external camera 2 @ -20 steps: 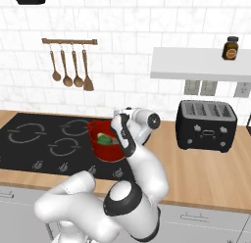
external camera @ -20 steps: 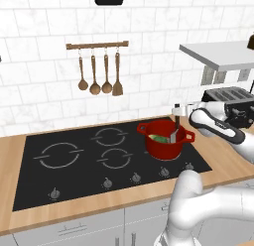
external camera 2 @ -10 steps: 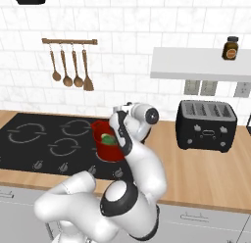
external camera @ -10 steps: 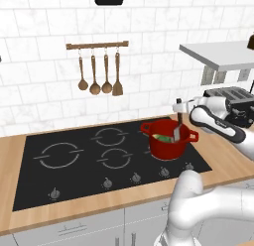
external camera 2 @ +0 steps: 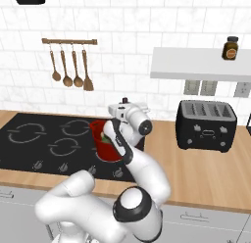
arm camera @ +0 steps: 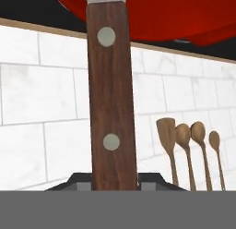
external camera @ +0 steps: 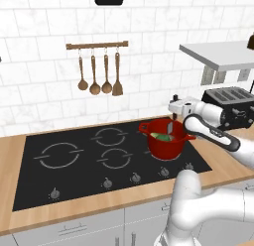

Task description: Put the broccoli and cucumber in the pot. Retrieve the spatula and lightly stir the vegetables in the pot.

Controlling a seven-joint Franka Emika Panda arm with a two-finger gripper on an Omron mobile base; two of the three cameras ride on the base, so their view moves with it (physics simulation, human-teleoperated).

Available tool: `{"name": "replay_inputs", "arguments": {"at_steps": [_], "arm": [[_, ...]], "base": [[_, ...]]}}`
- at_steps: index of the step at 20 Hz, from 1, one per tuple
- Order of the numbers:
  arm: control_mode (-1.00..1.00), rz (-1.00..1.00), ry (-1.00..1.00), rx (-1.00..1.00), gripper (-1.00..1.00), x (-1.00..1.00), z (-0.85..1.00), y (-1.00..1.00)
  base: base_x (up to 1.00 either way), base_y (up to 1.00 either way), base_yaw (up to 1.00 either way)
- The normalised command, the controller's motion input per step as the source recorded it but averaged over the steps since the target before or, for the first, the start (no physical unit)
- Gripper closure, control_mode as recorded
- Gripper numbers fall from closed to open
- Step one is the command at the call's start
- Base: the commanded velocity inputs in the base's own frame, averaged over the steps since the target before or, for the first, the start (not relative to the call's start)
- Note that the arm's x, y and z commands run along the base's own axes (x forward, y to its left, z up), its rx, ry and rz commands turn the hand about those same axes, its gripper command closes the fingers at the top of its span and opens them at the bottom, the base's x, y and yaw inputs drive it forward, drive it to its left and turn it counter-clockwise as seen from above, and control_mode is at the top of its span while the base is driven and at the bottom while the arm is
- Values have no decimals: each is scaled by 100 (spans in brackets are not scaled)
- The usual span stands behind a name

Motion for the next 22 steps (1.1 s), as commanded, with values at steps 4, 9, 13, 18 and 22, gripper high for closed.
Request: {"name": "replay_inputs", "arguments": {"at_steps": [4, 9, 13, 18, 22], "arm": [[-100, 0, -5, -2, 100, 1, 0, 0], [-100, 3, 5, -3, 100, 0, 4, 0], [-100, 1, 0, 0, 100, -21, 25, 7], [-100, 0, -4, 0, 100, -31, 13, 16], [-100, 0, 0, 0, 100, -37, 8, 6]], "base": [[0, 0, 0], [0, 0, 0], [0, 0, 0], [0, 0, 0], [0, 0, 0]]}}
